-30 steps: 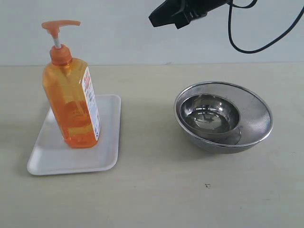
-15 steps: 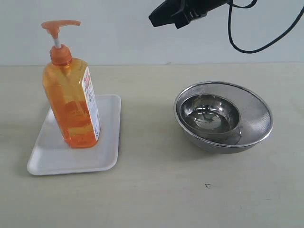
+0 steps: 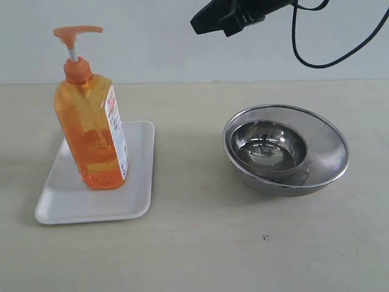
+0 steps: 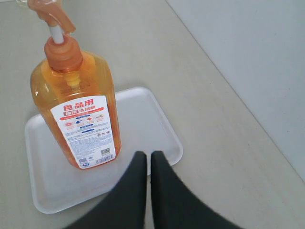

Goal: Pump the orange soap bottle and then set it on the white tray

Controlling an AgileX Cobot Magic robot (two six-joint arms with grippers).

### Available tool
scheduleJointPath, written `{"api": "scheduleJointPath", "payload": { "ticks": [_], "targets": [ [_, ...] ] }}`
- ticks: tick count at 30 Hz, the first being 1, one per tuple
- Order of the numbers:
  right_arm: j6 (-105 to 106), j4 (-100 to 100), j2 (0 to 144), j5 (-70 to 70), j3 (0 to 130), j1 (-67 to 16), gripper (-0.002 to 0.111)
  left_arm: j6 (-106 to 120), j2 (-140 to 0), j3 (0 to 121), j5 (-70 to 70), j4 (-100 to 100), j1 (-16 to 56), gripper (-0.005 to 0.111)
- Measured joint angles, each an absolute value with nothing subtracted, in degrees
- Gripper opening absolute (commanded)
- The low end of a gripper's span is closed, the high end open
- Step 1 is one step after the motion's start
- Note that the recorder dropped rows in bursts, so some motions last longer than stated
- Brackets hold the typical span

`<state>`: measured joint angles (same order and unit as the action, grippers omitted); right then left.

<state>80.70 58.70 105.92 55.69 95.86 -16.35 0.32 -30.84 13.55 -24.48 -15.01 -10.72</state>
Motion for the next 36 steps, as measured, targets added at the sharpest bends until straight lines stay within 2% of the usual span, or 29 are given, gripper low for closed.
{"api": "scheduleJointPath", "payload": {
  "ticks": [16, 25, 36],
  "targets": [
    [80.7, 58.7, 105.9, 55.7, 95.9, -16.4, 0.0, -1.7, -30.6, 13.6, -23.0, -14.5, -10.7, 0.005],
    [80.7, 58.7, 105.9, 55.5, 95.9, -16.4, 0.0, -16.1, -21.6, 13.6, -14.5, -25.6, -10.7, 0.005],
    [80.7, 58.7, 105.9, 54.6, 95.9, -16.4, 0.0, -25.3, -11.4, 5.3, -16.0, -29.5, -10.7, 0.005]
  ]
}}
